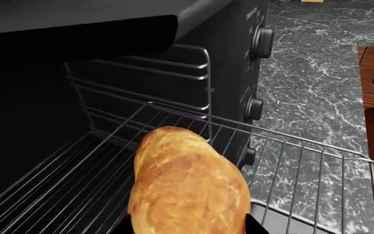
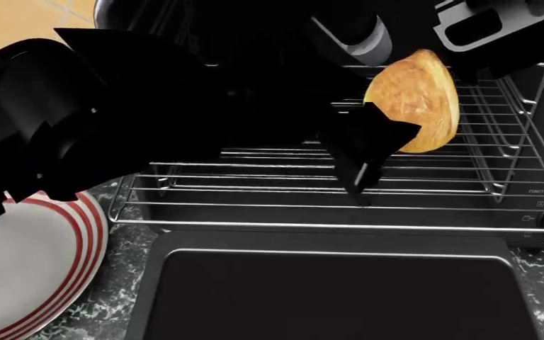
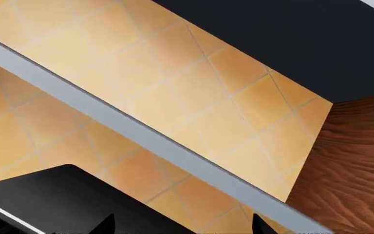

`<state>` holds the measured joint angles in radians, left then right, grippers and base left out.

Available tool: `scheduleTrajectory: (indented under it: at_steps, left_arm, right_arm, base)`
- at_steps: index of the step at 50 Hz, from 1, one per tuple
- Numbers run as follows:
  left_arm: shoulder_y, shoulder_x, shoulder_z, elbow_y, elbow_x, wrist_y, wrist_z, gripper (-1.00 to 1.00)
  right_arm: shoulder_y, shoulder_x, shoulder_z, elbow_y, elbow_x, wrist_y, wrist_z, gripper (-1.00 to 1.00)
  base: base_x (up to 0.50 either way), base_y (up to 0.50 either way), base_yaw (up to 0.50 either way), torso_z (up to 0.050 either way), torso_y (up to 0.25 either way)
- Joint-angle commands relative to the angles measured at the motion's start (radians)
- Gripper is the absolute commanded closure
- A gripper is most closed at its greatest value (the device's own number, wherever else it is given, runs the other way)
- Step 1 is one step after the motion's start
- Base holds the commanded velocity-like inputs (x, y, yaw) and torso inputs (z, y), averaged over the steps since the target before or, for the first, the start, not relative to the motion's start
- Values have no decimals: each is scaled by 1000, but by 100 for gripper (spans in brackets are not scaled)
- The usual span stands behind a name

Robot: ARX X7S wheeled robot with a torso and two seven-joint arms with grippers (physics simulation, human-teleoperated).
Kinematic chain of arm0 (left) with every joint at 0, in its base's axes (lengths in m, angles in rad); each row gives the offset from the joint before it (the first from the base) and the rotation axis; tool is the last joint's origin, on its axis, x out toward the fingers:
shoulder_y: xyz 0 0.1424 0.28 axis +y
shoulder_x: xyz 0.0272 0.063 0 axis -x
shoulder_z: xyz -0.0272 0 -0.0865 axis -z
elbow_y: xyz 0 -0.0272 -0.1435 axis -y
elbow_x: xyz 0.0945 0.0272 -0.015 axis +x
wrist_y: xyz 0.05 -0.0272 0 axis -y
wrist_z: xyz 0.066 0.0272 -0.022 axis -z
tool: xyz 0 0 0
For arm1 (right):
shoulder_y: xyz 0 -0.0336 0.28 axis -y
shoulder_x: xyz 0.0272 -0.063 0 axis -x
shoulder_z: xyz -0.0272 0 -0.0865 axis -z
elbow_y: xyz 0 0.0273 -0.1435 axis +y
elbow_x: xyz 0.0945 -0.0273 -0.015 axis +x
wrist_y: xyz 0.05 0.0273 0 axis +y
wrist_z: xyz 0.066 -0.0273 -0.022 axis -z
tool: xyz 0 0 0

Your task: Pick the bread from the top rack and place it on the plate on the counter.

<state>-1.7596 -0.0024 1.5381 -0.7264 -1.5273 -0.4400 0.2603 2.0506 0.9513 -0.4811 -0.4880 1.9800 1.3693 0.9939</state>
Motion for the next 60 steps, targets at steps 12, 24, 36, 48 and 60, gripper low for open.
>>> scheduleTrajectory:
  at_steps: [12, 24, 36, 48, 60]
  left_arm:
    - [-17, 2, 28, -11, -22, 33, -15, 100]
    - [-88, -311, -56, 471, -100, 14, -280, 100]
    - [-139, -542, -106, 794, -161, -13, -478, 100]
    - [-180, -701, -126, 932, -220, -61, -573, 100]
    - [-222, -849, -163, 1073, -293, -86, -677, 100]
  right_arm:
    - [57, -12, -36, 26, 17, 5, 14, -100]
    - [55, -26, -38, 29, -6, -1, -1, -100]
    - [64, -27, -48, 26, 5, -10, 8, -100]
    - [87, -37, -65, 31, 22, -15, 21, -100]
    - [93, -28, -67, 28, 35, -27, 30, -100]
  base:
    - [0, 0, 0, 0, 0]
    - [0, 0, 0, 0, 0]
    - [0, 0, 0, 0, 0]
    - [0, 0, 0, 0, 0]
    - [0, 0, 0, 0, 0]
